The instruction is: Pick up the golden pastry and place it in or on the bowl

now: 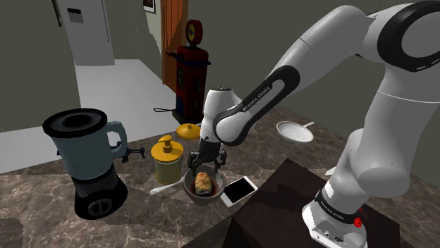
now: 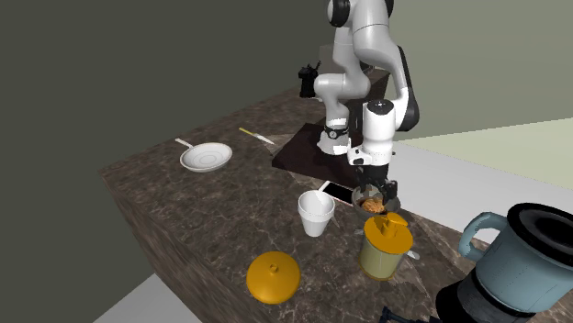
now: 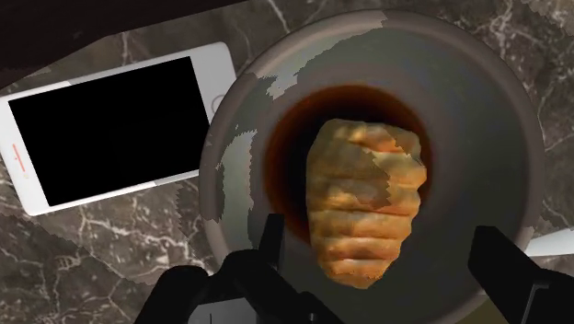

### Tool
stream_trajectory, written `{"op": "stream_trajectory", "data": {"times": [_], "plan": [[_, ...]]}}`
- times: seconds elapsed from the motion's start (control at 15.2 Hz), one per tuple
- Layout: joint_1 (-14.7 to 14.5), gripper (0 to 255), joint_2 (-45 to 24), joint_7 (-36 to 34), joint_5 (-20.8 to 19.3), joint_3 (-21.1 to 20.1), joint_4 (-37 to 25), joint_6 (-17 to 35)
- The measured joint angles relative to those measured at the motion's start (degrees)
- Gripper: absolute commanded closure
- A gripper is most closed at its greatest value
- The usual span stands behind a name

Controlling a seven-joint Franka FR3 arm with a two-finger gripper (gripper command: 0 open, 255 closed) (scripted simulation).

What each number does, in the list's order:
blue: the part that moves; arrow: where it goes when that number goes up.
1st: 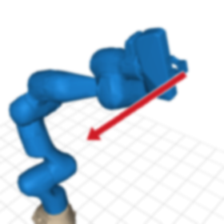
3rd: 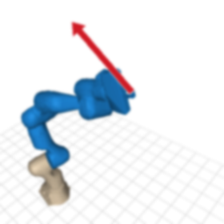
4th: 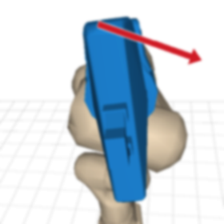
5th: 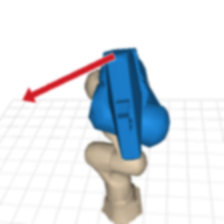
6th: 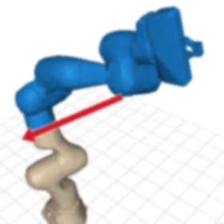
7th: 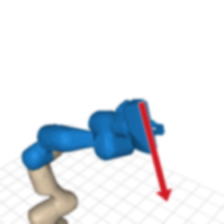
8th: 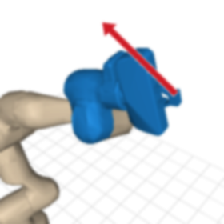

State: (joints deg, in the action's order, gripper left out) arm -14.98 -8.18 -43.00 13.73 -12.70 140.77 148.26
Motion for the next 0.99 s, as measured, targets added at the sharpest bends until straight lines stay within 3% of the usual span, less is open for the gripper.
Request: {"op": "stream_trajectory", "data": {"times": [0.33,0.59,0.99], "plan": [[0.1,0,0.8,0.1,0.0,0.0,0.0,-0.8],[0.7,0,5.9,-0.1,-0.1,0.4,-1.0,-6.9],[0.8,0,6.6,0.1,0.0,0.5,-1.0,-7.6]]}}
